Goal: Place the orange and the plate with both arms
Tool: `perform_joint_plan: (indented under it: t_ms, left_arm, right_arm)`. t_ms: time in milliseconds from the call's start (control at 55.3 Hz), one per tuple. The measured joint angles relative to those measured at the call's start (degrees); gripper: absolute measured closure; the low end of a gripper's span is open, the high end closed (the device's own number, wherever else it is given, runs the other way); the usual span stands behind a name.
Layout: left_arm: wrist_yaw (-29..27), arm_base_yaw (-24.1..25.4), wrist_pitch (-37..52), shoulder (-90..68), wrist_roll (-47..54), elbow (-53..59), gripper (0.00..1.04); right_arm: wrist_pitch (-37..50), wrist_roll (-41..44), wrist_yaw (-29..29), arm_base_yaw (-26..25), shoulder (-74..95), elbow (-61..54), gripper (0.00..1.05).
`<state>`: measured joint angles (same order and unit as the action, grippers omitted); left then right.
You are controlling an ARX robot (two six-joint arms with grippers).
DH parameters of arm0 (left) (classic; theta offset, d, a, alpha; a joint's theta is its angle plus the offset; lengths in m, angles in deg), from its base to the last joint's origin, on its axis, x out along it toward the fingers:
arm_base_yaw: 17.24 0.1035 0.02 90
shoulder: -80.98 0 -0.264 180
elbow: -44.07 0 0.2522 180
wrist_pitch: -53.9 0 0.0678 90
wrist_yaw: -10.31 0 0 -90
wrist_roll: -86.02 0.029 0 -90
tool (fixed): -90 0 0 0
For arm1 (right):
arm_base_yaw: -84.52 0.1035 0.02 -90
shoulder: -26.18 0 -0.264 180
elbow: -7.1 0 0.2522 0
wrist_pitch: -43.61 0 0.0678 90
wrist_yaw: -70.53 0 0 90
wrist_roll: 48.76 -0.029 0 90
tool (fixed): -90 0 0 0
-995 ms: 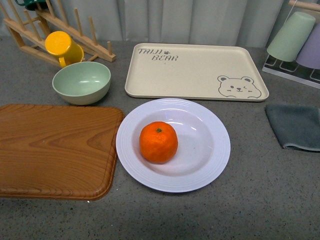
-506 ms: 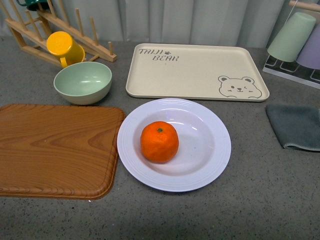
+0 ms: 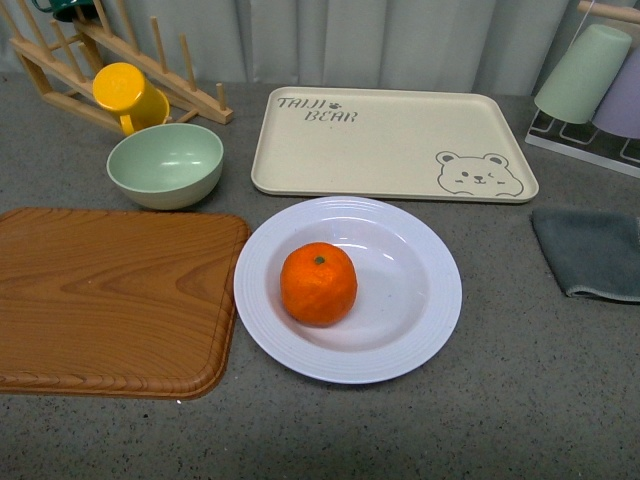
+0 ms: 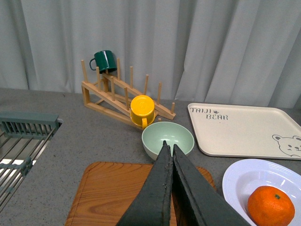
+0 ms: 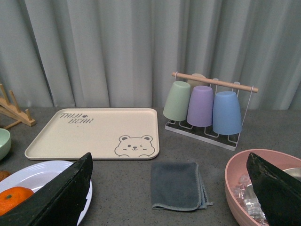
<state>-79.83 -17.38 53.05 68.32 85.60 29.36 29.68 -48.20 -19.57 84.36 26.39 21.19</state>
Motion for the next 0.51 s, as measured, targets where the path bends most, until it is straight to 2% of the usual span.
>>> perform_joint_plan:
  t_ms: [199,307,506]
  left_arm:
    - [0.0,0.0,-2.64,2.62,0.0,0.0,1.01]
    - [0.13,0.0,-12.17,10.6,0.0,-0.02,1.01]
    - [0.13,0.0,-12.79,12.35,0.0,-0.02,1.01]
  right_arm:
    - [0.0,0.0,0.0,0.0,0.0,0.0,0.09]
    - [0.0,0.0,0.02,0.0,0.0,0.0,0.09]
    - [0.0,0.0,0.02,0.0,0.0,0.0,0.09]
